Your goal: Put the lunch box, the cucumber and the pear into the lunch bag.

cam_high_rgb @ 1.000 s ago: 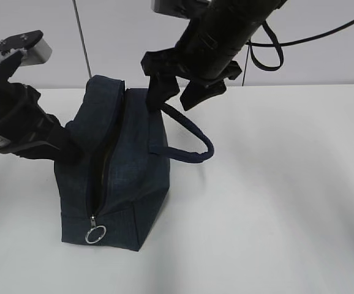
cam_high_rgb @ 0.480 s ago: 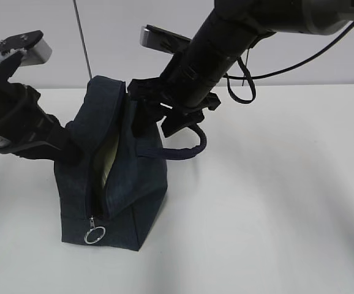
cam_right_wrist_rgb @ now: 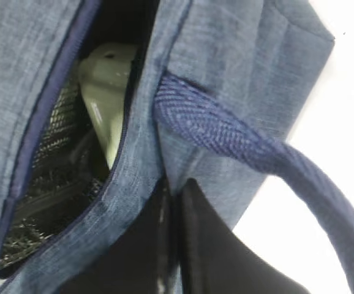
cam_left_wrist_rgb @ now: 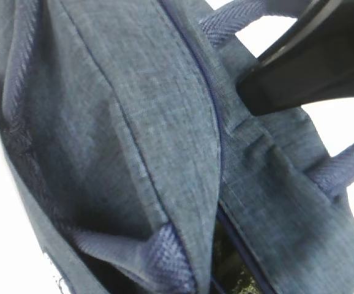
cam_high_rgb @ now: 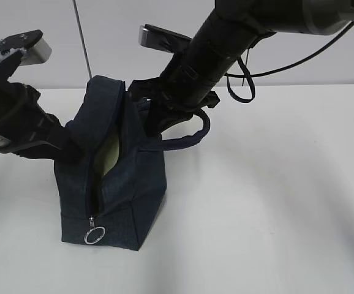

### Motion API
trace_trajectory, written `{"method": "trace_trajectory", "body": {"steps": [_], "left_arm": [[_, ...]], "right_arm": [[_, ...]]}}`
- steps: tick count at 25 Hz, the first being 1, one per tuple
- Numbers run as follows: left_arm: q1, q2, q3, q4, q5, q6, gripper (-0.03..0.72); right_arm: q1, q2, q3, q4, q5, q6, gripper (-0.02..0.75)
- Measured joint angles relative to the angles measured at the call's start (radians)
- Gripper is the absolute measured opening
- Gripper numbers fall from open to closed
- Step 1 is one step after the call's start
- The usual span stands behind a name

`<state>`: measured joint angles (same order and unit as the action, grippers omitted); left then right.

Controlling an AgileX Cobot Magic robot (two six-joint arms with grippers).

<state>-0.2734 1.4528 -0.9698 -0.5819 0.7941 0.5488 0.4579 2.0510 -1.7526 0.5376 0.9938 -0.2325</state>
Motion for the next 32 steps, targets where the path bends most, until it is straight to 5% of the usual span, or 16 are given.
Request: {"method": "trace_trajectory", "body": {"steps": [11,20,25,28,32], "left_arm": [[-0.004,0.120,-0.141,0.001,0.071,0.000,0.001],[-0.105,0.232,-0.284,0.001,0.076,-0.027,0.001],[-0.144,0.274,-0.313,-0.004,0.071,-0.042,0.008],[-0.145,0.271,-0.313,-0.005,0.060,-0.045,0.083],[-0.145,0.245,-0.313,-0.005,0.055,-0.045,0.235]], "right_arm": [[-0.016,-0.126,0.118,-0.230,-0.049,0.128,0.000],[-0.140,-0.403,0.521,-0.133,-0.209,0.023,0.000],[-0.142,-0.439,0.579,-0.084,-0.260,-0.053,0.009],[-0.142,-0.439,0.579,-0.047,-0.292,-0.107,0.150],[-0.142,-0.440,0.579,0.069,-0.323,-0.206,0.467]]}}
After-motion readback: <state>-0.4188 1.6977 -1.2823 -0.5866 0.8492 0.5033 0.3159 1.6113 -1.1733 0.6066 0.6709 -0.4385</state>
